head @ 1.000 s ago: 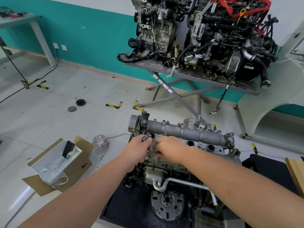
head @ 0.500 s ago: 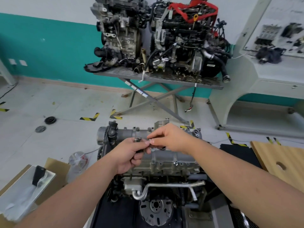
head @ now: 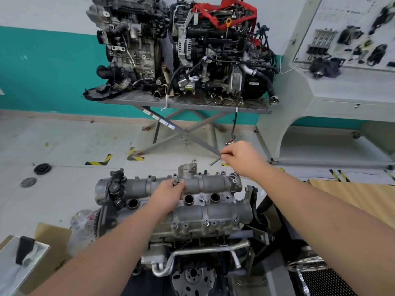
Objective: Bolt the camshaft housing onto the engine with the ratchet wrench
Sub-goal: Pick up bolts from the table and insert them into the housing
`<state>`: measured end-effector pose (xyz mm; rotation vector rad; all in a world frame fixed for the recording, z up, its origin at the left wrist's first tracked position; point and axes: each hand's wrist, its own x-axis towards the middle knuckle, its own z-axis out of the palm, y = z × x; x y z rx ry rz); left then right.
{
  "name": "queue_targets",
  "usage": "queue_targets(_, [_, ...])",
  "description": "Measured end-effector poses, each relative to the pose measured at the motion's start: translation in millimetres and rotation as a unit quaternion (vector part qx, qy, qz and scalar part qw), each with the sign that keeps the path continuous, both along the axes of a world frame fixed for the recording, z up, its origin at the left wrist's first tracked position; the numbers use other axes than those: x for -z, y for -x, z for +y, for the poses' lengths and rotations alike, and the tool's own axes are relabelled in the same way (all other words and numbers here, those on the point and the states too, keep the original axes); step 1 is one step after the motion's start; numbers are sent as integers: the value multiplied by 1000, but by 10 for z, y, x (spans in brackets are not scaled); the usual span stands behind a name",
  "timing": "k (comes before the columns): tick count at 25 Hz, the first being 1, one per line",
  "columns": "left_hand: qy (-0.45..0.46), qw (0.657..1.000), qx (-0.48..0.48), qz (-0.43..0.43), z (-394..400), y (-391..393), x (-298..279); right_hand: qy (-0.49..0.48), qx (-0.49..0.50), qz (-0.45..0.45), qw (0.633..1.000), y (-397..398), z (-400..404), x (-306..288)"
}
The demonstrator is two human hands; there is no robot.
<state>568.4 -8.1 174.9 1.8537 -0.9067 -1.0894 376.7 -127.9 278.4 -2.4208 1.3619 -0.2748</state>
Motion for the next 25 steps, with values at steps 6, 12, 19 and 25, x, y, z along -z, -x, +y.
queue_targets(6, [33, 983, -37, -175, -6, 228, 283, 15, -14, 131, 991, 117, -476, 219])
queue_targets(12, [24, 976, -44, -211, -43, 263, 335, 10, -77, 163, 984, 88, -501, 375])
queue_targets(19, [33, 986, -33, -162, -34, 220, 347, 32, -106, 173, 979, 113, -504, 301])
queue_targets(25, [44, 996, -40, -73, -12, 19, 362, 29, -77, 186, 979, 73, -567, 321])
